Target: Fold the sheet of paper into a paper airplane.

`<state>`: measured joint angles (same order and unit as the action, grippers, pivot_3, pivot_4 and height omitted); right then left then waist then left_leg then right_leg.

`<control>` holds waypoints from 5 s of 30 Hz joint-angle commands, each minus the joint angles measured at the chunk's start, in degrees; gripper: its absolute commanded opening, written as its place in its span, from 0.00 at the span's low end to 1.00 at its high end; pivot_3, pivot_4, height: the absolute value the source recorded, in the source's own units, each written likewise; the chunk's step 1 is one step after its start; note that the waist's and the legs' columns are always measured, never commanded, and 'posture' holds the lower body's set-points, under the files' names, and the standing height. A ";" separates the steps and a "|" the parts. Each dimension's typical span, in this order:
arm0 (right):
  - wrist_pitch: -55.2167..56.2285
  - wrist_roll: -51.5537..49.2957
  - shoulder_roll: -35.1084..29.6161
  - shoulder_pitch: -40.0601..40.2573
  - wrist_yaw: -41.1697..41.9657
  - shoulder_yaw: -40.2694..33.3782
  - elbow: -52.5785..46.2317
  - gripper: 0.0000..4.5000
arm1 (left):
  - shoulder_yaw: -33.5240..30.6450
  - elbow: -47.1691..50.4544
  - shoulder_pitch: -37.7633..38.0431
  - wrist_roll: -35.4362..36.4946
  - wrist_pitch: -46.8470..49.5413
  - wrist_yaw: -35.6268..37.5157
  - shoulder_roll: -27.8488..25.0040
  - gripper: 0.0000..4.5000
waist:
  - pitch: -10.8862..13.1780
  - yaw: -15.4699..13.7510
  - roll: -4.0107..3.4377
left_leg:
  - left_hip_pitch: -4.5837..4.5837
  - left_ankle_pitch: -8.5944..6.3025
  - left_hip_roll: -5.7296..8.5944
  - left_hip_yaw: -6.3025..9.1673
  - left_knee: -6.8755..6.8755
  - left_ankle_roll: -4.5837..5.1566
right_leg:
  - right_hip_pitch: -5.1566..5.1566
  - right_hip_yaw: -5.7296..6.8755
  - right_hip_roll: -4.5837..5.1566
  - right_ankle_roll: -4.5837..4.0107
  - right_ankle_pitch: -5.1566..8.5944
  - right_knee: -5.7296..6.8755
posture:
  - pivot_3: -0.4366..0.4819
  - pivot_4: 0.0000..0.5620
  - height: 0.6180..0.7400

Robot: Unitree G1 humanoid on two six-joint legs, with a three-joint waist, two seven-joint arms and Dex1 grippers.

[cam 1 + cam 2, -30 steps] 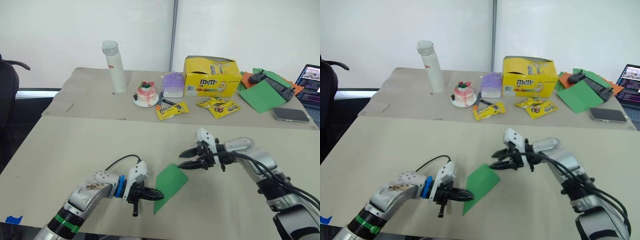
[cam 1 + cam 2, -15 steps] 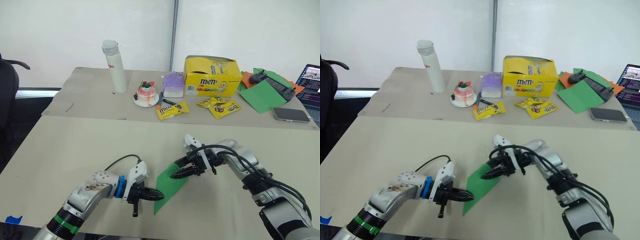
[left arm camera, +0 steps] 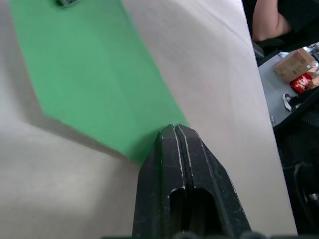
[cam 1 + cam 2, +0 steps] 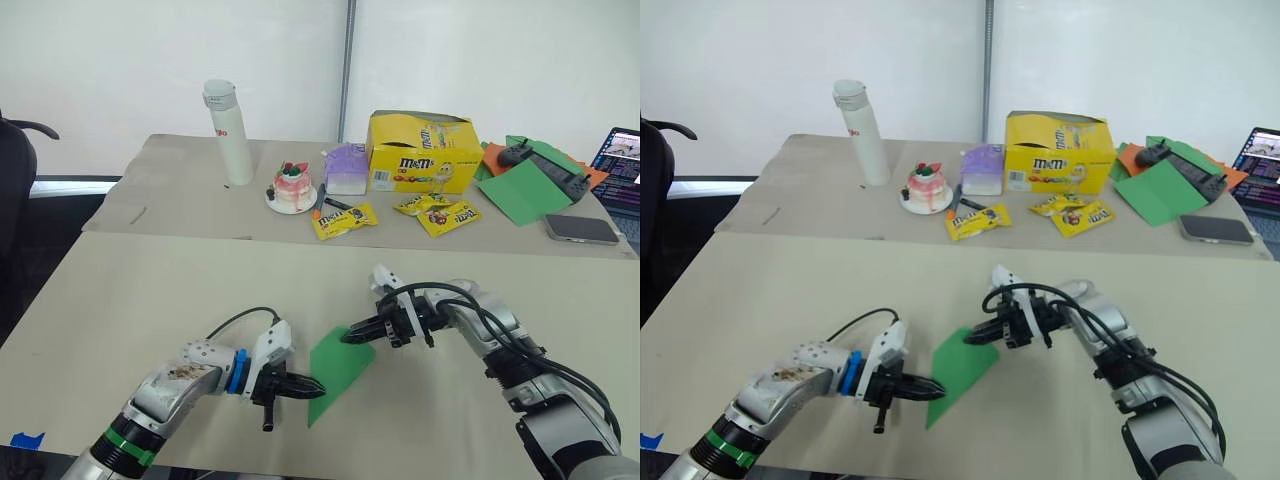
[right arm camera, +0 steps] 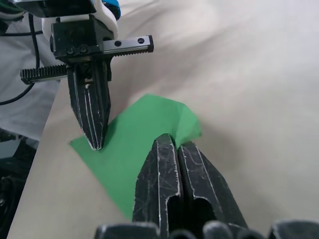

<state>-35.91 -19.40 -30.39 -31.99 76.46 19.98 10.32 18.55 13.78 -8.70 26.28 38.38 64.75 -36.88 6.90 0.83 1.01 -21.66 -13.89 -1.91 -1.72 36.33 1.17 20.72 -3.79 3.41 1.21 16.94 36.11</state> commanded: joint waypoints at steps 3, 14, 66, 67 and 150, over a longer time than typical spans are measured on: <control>-0.07 -2.69 0.21 2.41 -5.06 -7.07 -5.61 0.01 | -8.75 -1.67 -3.78 6.16 2.16 1.55 -0.89 0.00 | 0.00 -0.13 0.00 | -0.32 0.01 0.01 0.02 0.03 -0.01 | 0.29 0.03 0.01 0.01 -0.01 0.06 | 0.48 0.27 1.00; -3.04 -4.94 1.54 12.86 -20.95 -16.65 -17.73 0.01 | -11.29 -3.74 -8.65 7.75 2.76 -0.74 2.57 0.00 | -0.01 -0.09 -0.01 | -0.43 0.03 0.10 -0.01 0.01 -0.03 | 0.39 0.03 -0.31 0.07 -0.04 0.06 | 0.48 0.27 1.00; -8.19 -6.08 4.14 24.55 -41.65 -18.15 -30.71 0.20 | -2.22 -16.20 -4.62 -9.20 -11.38 -8.57 12.87 0.00 | -0.15 -0.03 -0.18 | -0.37 0.04 0.03 -0.02 0.07 -0.04 | 0.35 -0.21 -0.89 0.12 -0.06 0.03 | 0.48 0.27 1.00; -7.51 -5.51 3.30 24.23 -40.93 -17.82 -30.27 0.28 | -2.34 -16.15 -4.41 -9.17 -11.29 -8.68 12.87 0.00 | -0.17 -0.02 -0.20 | -0.36 0.04 0.03 -0.02 0.07 -0.04 | 0.33 -0.20 -0.89 0.12 -0.06 0.03 | 0.48 0.27 1.00; -18.74 -19.89 0.17 13.45 -27.17 -25.49 -12.65 0.51 | -2.25 -16.28 -6.02 -9.91 -11.19 -12.81 15.48 0.00 | -0.32 -0.31 -0.33 | -0.37 0.04 0.07 -0.01 0.20 -0.04 | 0.24 -0.20 -0.86 0.17 -0.09 0.04 | 0.48 0.27 1.00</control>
<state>-54.48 -37.38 -30.36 -17.35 49.28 -3.48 -1.62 15.20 -1.11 -15.59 17.70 26.48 52.49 -21.50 6.58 0.52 0.69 -22.03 -13.85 -1.84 -1.73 36.54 1.13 20.96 -3.99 2.54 1.38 16.85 36.15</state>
